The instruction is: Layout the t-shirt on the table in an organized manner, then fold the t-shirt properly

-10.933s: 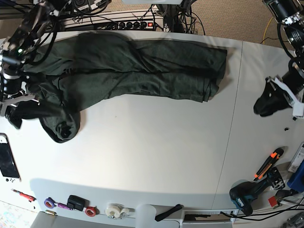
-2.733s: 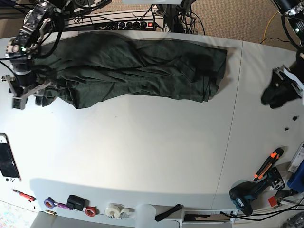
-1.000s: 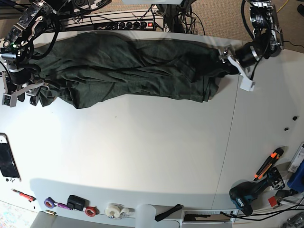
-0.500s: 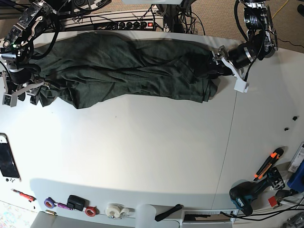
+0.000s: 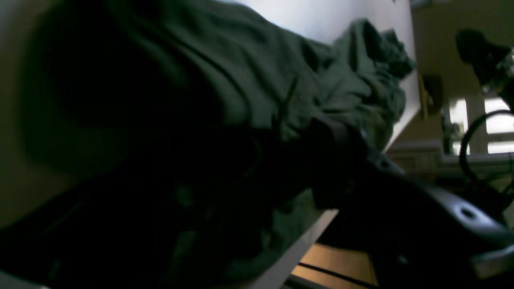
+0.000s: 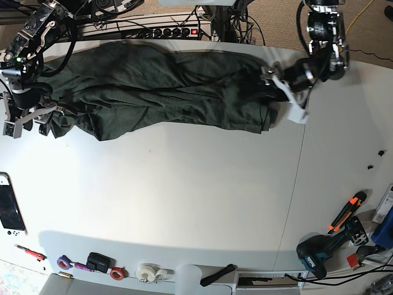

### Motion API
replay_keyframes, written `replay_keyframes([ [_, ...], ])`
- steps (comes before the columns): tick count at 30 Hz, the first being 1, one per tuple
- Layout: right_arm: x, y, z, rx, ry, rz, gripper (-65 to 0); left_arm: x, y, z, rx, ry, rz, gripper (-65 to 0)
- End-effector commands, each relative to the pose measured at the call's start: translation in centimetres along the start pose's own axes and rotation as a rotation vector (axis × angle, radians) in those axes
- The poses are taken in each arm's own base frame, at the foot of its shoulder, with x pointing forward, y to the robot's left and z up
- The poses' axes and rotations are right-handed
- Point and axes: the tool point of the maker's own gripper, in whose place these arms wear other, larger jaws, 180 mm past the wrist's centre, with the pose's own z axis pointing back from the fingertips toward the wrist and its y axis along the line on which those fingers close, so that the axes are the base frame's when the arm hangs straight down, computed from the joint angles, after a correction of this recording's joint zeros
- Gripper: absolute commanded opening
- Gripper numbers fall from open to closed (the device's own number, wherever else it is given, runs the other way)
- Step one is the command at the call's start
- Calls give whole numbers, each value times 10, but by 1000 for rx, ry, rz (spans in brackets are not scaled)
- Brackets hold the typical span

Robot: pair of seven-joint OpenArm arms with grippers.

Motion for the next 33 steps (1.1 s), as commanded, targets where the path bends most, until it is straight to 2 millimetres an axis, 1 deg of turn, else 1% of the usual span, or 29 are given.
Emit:
replay_keyframes([
  [1,14,-2,3,-3,-47,13,-355,-18,16,1,83,91,-5,-311],
  [2,14,-3,3,-5,-46,15,-355,-16,16,0,85,89,-13,-388],
  [4,14,-4,3,-9,-45,18,-355,-11,18,0,96,69,-21,-582],
  [5,14,-4,3,-14,-44,20,-355,-8,18,1,98,52,-20,-650],
  [8,13,-10,3,-44,-42,40,-355,3,20,6,92,0,-26,-650],
  [12,17,-22,4,-113,-56,88,-355,24,6,19,-14,-107,-49,-650],
  [14,18,-25,5,-131,-59,93,-355,32,-2,26,-64,-145,-72,-650],
  [20,14,-28,4,-142,-44,87,-356,39,-25,28,-148,-163,-145,-650],
  [22,14,-34,5,-175,-39,91,-356,41,-33,28,-171,-168,-172,-650],
  [27,13,-60,13,-283,-34,97,-356,45,-51,21,-210,-154,-226,-650],
  [33,15,-107,38,-398,-76,1,-356,40,-80,1,-291,-99,-278,-650],
])
